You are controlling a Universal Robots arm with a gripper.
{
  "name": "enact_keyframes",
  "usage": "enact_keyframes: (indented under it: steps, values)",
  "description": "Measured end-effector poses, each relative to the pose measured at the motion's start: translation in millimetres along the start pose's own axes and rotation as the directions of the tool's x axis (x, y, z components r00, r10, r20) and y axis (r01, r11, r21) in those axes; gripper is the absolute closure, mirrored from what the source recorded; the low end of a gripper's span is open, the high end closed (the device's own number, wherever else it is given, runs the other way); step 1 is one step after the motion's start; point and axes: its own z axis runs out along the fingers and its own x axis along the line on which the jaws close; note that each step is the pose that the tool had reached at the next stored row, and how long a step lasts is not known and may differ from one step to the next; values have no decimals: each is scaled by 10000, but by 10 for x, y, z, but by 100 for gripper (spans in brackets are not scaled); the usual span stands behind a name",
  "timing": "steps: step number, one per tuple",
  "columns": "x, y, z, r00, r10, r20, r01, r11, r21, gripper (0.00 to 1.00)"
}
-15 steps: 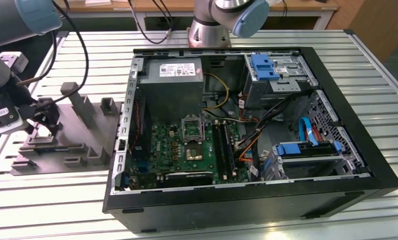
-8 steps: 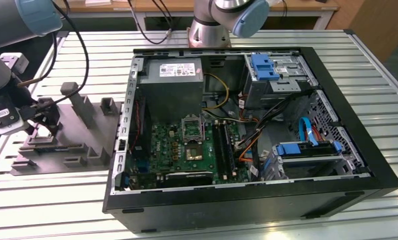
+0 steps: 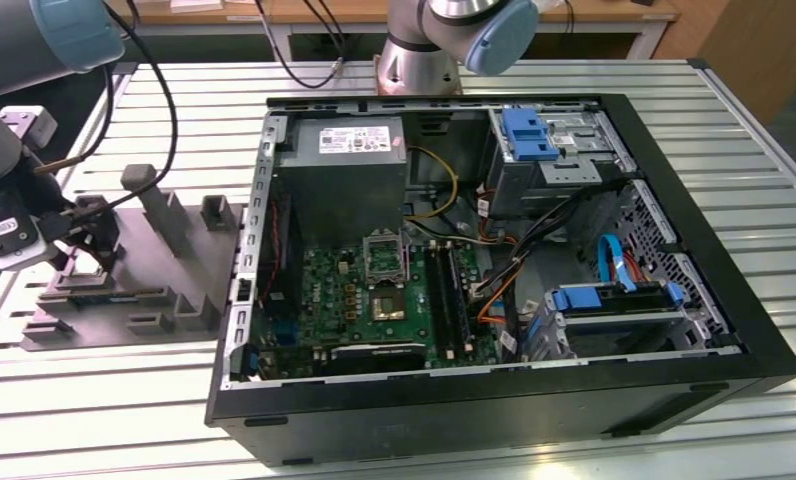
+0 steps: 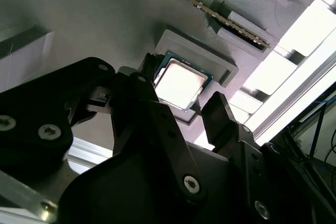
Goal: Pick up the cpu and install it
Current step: 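Pick up the cpu and move it towards the insertion slot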
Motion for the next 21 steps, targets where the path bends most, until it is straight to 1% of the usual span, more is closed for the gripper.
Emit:
enact_keyframes:
  steps: [5, 6, 9, 12, 17, 18, 21]
  values:
    - [0, -2, 4, 10000, 0, 1, 0, 10000, 78, 38]
    - [0, -2, 6, 10000, -1, 1, 1, 10000, 79, 38]
    - [0, -2, 15, 10000, -1, 3, 1, 10000, 68, 38]
    - [0, -2, 21, 10000, 0, 0, 0, 10000, 8, 38]
    - [0, -2, 23, 10000, 0, 0, 0, 10000, 4, 40]
    - [0, -3, 23, 10000, 0, 0, 0, 10000, 5, 46]
    - [-1, -3, 23, 10000, 0, 0, 0, 10000, 5, 46]
